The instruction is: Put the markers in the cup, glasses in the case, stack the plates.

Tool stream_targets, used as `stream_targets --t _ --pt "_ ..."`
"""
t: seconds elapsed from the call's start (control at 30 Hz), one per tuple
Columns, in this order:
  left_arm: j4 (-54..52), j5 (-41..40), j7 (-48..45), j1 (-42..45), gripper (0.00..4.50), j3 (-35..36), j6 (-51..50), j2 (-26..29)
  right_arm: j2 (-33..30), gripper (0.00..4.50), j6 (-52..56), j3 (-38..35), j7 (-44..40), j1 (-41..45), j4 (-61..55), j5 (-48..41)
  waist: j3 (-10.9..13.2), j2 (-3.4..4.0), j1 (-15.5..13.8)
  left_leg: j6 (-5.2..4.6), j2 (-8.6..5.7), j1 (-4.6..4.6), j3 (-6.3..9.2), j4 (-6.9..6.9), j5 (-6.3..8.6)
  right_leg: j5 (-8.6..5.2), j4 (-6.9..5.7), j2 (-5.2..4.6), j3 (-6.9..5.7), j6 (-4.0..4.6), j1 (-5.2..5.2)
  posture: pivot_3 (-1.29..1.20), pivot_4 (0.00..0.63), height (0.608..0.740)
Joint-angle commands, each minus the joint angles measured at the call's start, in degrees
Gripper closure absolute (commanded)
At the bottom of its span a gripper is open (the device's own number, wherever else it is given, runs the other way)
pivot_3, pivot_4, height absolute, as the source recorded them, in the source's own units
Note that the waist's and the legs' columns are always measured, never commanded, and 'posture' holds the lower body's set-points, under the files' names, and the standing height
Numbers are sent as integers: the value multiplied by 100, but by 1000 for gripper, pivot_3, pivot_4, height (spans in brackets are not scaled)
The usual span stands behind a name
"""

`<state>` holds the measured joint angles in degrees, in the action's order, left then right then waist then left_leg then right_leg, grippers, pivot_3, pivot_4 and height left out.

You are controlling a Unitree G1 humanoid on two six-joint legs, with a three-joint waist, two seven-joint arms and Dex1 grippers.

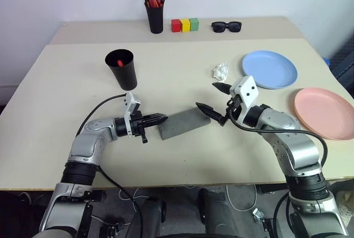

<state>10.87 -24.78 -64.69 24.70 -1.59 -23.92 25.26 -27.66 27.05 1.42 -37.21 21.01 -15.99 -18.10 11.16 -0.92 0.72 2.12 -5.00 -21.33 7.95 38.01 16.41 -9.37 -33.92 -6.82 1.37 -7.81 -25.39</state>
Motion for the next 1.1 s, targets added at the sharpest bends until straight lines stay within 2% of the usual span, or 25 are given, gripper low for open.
stream_targets --t 0.03,0.33,0.43,0.67,0.77,0.9,1.1 --pt "-221 207 -218 -46 4435 -189 467 126 -20 0 -172 -118 55 135 -57 38 0 1 -1 0 0 0 0 0 0 0 0 0 0 0 0 0 150 740" --pt "-133 25 -256 354 4435 57 505 278 -2 0 -248 -106 101 149 1 89 0 1 -3 0 0 -1 0 0 0 0 0 0 0 0 0 0 150 740" --pt "-214 -244 -286 494 3664 236 243 358 -22 0 -334 -286 273 239 183 172 0 1 2 0 0 -1 0 0 0 0 1 0 0 0 0 0 150 740" --pt "-419 -696 -454 747 86 518 -251 634 -288 0 -524 -1068 1014 436 772 514 1 2 -8 0 0 -2 0 -1 0 0 1 0 0 0 0 0 150 740" --pt "-408 -734 -563 882 29 496 -217 727 -554 0 -342 -1289 1386 432 1041 824 1 2 -8 -1 -1 -2 0 -1 0 0 2 0 0 0 0 0 150 740" --pt "-379 -705 -780 1017 29 399 -108 756 -974 0 435 -1502 1771 280 1274 1148 1 3 2 -1 -1 -2 -2 -2 0 0 2 0 0 0 -1 0 150 740" --pt "-311 -649 -884 1069 29 395 32 734 -1378 0 1339 -1809 1922 -64 1346 1233 1 3 5 -2 0 -3 -3 -3 0 0 4 0 0 1 0 0 150 740"
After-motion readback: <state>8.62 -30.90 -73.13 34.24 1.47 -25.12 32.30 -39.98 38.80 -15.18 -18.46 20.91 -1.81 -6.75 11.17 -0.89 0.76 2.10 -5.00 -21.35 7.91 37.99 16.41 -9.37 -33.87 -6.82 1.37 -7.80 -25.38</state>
